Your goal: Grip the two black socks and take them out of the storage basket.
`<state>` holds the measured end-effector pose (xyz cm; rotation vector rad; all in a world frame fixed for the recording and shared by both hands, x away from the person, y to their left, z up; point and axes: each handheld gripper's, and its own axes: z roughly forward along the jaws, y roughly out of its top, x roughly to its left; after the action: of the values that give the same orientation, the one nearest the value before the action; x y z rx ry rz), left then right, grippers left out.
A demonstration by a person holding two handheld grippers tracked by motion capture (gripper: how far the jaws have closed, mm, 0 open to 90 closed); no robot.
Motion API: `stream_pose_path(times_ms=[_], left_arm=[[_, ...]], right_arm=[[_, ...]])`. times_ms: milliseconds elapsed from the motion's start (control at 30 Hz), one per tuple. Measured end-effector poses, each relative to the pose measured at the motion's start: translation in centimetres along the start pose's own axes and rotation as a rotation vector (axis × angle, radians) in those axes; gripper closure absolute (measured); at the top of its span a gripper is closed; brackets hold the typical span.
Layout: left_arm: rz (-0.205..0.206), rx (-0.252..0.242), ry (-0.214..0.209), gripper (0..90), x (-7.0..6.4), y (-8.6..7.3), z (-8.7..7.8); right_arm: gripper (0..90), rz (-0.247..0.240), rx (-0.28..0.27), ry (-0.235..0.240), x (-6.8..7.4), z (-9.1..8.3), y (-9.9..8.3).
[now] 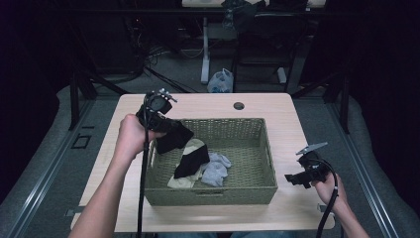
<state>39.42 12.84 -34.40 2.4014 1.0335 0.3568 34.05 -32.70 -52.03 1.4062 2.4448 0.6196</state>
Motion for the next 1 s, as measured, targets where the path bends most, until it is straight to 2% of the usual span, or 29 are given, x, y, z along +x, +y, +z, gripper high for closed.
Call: stream_pose_path(times_ms=[67, 100, 167, 400, 700, 1000], left_arm=[[-0.005, 0.003, 0.002, 81.0, 0.3, 0.2, -0.1], [-0.008, 0.007, 0.004, 81.0, 0.5, 0.4, -0.1], [-0.015, 0.003, 0.003, 81.0, 0.8, 0.5, -0.2], [-0.03, 0.009, -0.004, 81.0, 1.8, 1.2, -0.6], [-0.043, -0.007, 0.026, 81.0, 2.9, 2.6, -2.7], [-0.064, -0.03, 0.06, 80.9, 4.1, 3.3, -4.9]], right_arm=[[14.9, -0.003, 0.008, -0.004, 0.0, 0.0, 0.0], [14.9, 0.014, -0.011, -0.006, 0.0, 0.2, -0.1], [14.9, -0.001, 0.006, -0.005, -0.1, 0.1, 0.0], [14.8, -0.007, 0.011, -0.004, 0.0, 0.0, 0.0], [14.9, -0.002, 0.007, -0.006, -0.2, 0.0, 0.0], [14.8, -0.002, 0.009, -0.006, -0.2, 0.0, 0.0]])
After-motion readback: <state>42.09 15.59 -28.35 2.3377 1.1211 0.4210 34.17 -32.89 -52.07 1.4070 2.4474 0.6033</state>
